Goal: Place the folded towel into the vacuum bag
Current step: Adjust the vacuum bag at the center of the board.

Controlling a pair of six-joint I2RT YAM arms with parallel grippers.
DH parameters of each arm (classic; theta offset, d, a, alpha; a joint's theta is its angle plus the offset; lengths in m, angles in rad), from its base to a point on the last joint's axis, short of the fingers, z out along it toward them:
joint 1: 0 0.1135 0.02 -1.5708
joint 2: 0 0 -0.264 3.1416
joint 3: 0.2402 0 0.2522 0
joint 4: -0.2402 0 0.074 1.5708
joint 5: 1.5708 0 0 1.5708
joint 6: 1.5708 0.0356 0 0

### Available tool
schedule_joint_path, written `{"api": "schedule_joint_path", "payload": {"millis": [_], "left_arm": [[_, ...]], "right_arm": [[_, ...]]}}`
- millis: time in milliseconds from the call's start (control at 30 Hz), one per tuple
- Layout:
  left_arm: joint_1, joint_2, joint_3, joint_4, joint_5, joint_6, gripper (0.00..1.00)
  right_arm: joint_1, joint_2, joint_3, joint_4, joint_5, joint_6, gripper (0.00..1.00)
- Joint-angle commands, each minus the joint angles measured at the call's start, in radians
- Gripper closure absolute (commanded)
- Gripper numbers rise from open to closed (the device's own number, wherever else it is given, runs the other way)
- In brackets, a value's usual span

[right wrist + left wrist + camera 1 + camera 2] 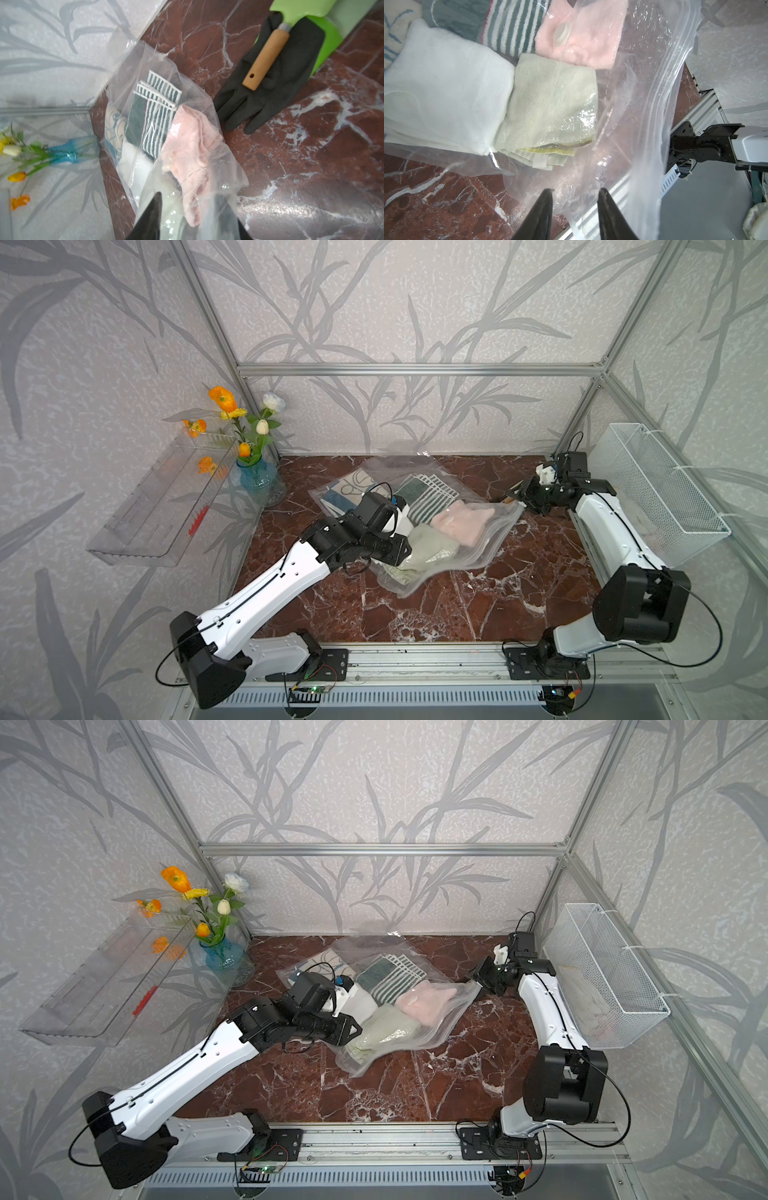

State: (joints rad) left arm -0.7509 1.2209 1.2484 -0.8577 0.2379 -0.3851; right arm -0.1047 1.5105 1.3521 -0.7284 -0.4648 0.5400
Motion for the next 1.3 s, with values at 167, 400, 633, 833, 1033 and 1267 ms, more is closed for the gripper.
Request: {"api": "schedule_joint_path", "payload": {"millis": [167, 400, 633, 833, 1033, 1267], "left_arm": [[0.005, 0.08, 0.0, 0.101, 0.036, -0.051, 0.56], [0.005, 0.199, -0.063, 0.221, 0.022, -0.097, 0.56], [0.002, 0.353, -0.102, 0.314, 0.006, -0.139, 0.57], [0.013, 0.44, -0.165, 0.388, -0.067, -0.158, 0.57], [0.04, 0.517, -0.2, 0.426, -0.208, -0.195, 0.59], [0.133, 0.558, -0.158, 0.299, -0.421, -0.227, 0.58]], "right_arm": [[0.11, -0.027, 0.141, -0.165, 0.33, -0.176, 0.44], [0.194, -0.038, 0.108, -0.108, 0.385, -0.199, 0.41], [0.338, 0.092, -0.024, -0.021, 0.282, -0.185, 0.53], [0.38, 0.188, -0.135, 0.055, 0.241, -0.196, 0.66], [0.428, 0.288, -0.199, 0.096, 0.227, -0.196, 0.71], [0.519, 0.371, -0.217, 0.179, 0.124, -0.119, 0.73]]}}
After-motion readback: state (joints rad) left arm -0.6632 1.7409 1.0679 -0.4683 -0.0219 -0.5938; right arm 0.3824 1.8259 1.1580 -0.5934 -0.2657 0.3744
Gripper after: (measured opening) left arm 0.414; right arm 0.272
